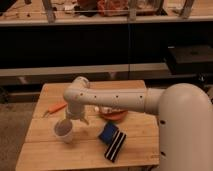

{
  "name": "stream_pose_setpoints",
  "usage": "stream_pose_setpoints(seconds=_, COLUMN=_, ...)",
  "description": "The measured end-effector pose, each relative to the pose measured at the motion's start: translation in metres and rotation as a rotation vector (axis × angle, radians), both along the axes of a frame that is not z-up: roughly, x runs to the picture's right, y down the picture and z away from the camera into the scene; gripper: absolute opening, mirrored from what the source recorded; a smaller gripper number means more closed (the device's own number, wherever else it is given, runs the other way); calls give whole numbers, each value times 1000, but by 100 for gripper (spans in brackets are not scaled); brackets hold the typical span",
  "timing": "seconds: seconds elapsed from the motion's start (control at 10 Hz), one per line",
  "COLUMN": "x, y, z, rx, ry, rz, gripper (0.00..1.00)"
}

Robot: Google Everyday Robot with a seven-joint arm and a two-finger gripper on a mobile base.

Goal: Pick up the ceramic cup

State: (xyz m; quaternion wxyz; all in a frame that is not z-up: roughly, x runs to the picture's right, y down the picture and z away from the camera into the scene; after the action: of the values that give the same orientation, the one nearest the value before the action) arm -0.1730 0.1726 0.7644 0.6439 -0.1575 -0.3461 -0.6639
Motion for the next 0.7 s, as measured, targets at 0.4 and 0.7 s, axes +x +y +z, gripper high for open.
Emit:
stream_pose_setpoints(seconds=0.4, x=-1, y=0, z=3, rx=5, ry=-2, rz=-1, gripper=80)
stream_pose_setpoints(seconds=0.7, x=-1, y=-1, z=5, rx=8, ry=-4, rz=0, gripper=80)
